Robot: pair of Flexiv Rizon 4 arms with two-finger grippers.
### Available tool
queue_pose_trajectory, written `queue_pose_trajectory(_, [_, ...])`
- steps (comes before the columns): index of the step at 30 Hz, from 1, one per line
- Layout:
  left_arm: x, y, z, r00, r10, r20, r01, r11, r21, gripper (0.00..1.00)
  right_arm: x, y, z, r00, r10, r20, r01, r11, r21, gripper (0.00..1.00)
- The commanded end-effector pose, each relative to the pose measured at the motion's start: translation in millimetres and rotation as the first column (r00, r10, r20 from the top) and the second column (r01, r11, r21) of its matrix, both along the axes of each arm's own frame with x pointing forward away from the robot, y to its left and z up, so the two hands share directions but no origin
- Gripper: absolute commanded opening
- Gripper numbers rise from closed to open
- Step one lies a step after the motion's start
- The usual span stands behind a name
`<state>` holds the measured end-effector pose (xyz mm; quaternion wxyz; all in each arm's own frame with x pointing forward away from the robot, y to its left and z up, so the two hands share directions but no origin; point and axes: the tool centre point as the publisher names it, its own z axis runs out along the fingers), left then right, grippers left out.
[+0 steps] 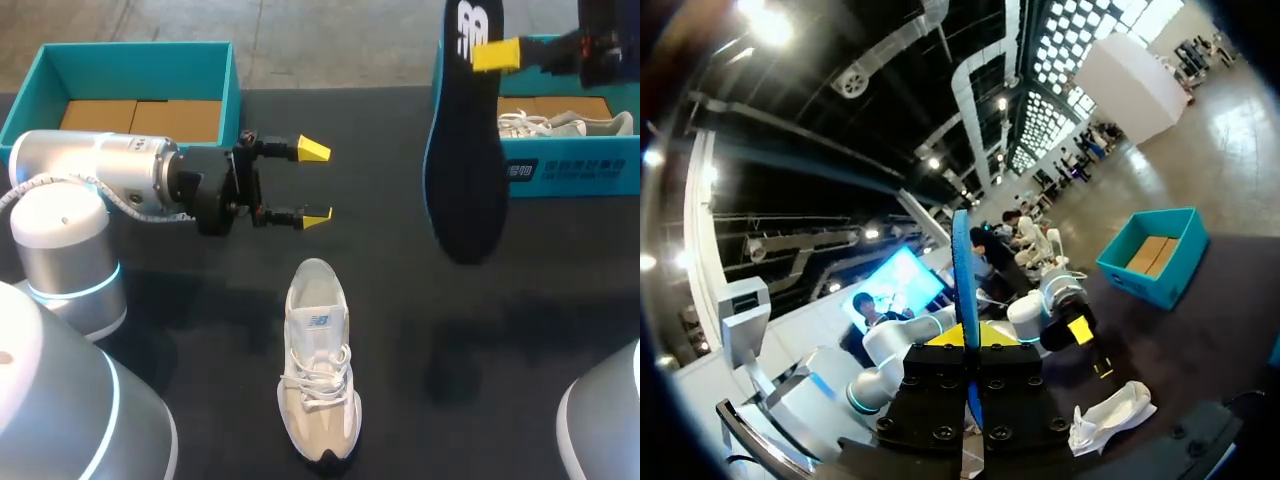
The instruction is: Take the shoe out of the shoebox, open the shoe tongue, remove and reinsert the insole, then place the shoe into the shoebox
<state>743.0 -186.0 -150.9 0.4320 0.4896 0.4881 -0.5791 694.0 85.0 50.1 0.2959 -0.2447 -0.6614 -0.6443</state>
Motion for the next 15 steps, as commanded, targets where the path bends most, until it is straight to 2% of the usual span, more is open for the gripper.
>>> queue_pose_trajectory(1, [0.4,-2,-1,1.000,0.001,0.002,-0.001,1.000,-0.002,1.00,42.4,2,2,0.993,0.102,-0.057,-0.106,0.992,-0.070,0.00])
queue_pose_trajectory(12, [0.4,-2,-1,1.000,0.001,0.002,-0.001,1.000,-0.002,1.00,64.7,-8,-9,0.983,0.056,-0.173,-0.073,0.993,-0.092,0.00])
queue_pose_trajectory(14, [0.4,-2,-1,1.000,0.001,0.002,-0.001,1.000,-0.002,1.00,68.2,-9,-16,0.973,0.031,-0.228,-0.057,0.993,-0.107,0.00])
queue_pose_trajectory(15, [0.4,-2,-1,1.000,0.001,0.002,-0.001,1.000,-0.002,1.00,68.2,-9,-16,0.973,0.031,-0.228,-0.057,0.993,-0.107,0.00])
